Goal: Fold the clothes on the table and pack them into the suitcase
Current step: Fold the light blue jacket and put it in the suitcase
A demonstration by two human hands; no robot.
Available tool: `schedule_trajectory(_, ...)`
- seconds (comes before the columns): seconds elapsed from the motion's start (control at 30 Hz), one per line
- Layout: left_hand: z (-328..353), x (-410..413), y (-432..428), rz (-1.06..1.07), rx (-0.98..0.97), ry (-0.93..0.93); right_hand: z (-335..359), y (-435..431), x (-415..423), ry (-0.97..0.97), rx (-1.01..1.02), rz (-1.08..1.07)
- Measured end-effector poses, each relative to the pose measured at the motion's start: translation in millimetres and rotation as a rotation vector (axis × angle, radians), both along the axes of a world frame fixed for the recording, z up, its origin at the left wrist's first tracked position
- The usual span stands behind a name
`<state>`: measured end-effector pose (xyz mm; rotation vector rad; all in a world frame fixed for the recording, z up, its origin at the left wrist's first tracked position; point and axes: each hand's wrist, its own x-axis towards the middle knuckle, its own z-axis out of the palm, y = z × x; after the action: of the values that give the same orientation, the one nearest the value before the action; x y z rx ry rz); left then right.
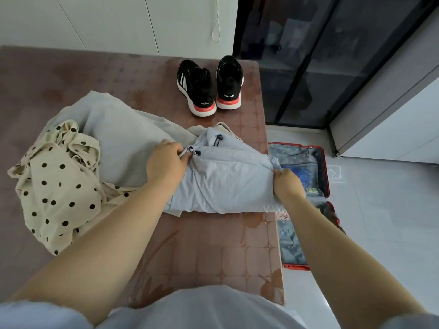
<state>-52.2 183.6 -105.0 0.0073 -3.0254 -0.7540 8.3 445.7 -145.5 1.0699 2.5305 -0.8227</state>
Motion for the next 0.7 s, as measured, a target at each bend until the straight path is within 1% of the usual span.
schedule_trajectory(0.03,-1,-4,2,-0.021,-0.007,0.031,-1,3,-2,-0.02,-0.007,0.012)
schedule_trajectory(0.07,-3,-7,3,-0.026,-0.004,0.01,-2,5,-3,-0.03,-0.017,0.028)
schedule_trajectory(0.17,-11,-12,7,0.021,0.011,-0.181,-2,9,-4,-0.026,-0.053,0.063)
schedule_trajectory(0.2,-12,-13,7,0.037,-0.001,-0.214,-2,8,-4,-0.02,-0.055,0.066)
schedule_trajectory(0.3,-13,-15,5,0.065,-0.025,-0.221,1,6,-1,0.03,-0.064,0.054)
schedule_trajectory(0.4,-8,-19,4,0.077,-0.025,-0.201,9,0,5,0.116,-0.187,0.027)
schedule_trajectory(0.5,-10,-25,3,0.092,-0.007,-0.184,11,-7,3,0.077,-0.236,0.016)
schedule_trajectory(0.57,-13,-21,4,0.107,0.048,-0.189,7,-8,3,0.004,-0.247,-0.028)
schedule_trajectory(0.63,-15,-14,4,0.132,0.19,-0.212,2,-4,7,-0.02,-0.221,-0.021)
schedule_trajectory(0.7,-10,-2,3,0.184,0.344,-0.282,-1,4,10,-0.002,-0.219,-0.026)
